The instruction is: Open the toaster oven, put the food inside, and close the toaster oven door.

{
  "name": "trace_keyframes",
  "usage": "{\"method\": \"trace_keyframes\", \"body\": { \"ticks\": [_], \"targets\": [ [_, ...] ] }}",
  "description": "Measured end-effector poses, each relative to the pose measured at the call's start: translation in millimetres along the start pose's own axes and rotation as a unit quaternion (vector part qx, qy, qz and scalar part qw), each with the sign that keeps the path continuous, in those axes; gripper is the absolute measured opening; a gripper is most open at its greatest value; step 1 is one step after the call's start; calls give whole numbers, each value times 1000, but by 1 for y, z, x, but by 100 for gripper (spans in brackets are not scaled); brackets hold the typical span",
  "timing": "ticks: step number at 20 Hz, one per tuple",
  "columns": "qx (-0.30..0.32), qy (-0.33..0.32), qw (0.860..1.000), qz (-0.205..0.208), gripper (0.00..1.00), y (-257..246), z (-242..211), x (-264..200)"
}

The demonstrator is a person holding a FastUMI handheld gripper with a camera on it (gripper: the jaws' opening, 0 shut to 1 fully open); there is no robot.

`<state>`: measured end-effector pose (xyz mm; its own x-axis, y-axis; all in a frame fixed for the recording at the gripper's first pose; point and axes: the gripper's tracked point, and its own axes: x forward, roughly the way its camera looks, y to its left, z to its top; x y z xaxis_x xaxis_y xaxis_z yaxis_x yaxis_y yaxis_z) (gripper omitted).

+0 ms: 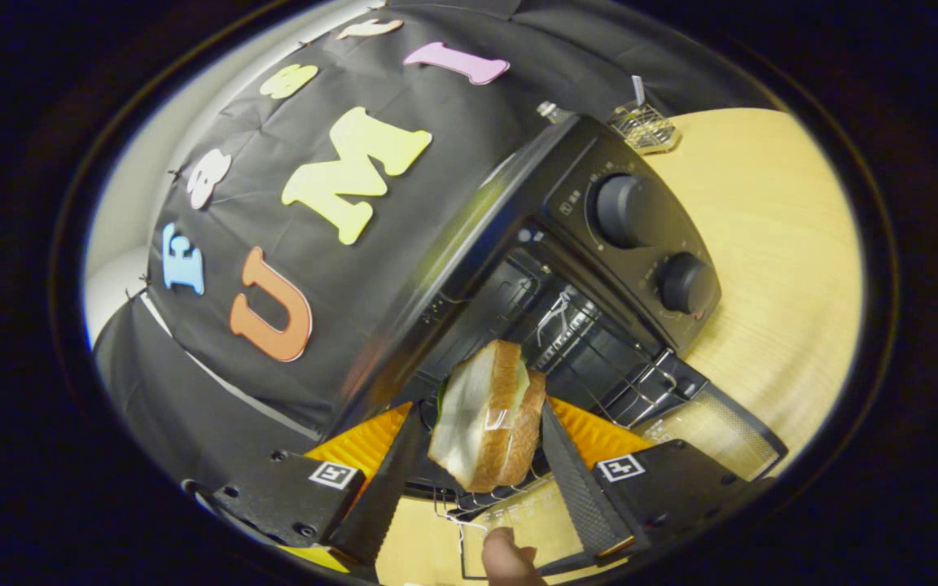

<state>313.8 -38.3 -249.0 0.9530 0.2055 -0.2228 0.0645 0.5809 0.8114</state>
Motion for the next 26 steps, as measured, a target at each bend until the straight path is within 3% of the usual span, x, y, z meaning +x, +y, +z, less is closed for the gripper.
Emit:
{"method": "trace_keyframes", "body": {
  "ticks": [6,9,13,23,26],
  "targets": [
    [-37,4,999,-33,96,1,-11,15],
    [-97,1,993,-69,100,-8,-4,12],
    [-132,-5,987,-92,100,-12,14,-3],
    [-175,12,982,-70,100,0,26,-78],
    [-221,29,971,-92,100,-10,16,-104]
  ]
}}
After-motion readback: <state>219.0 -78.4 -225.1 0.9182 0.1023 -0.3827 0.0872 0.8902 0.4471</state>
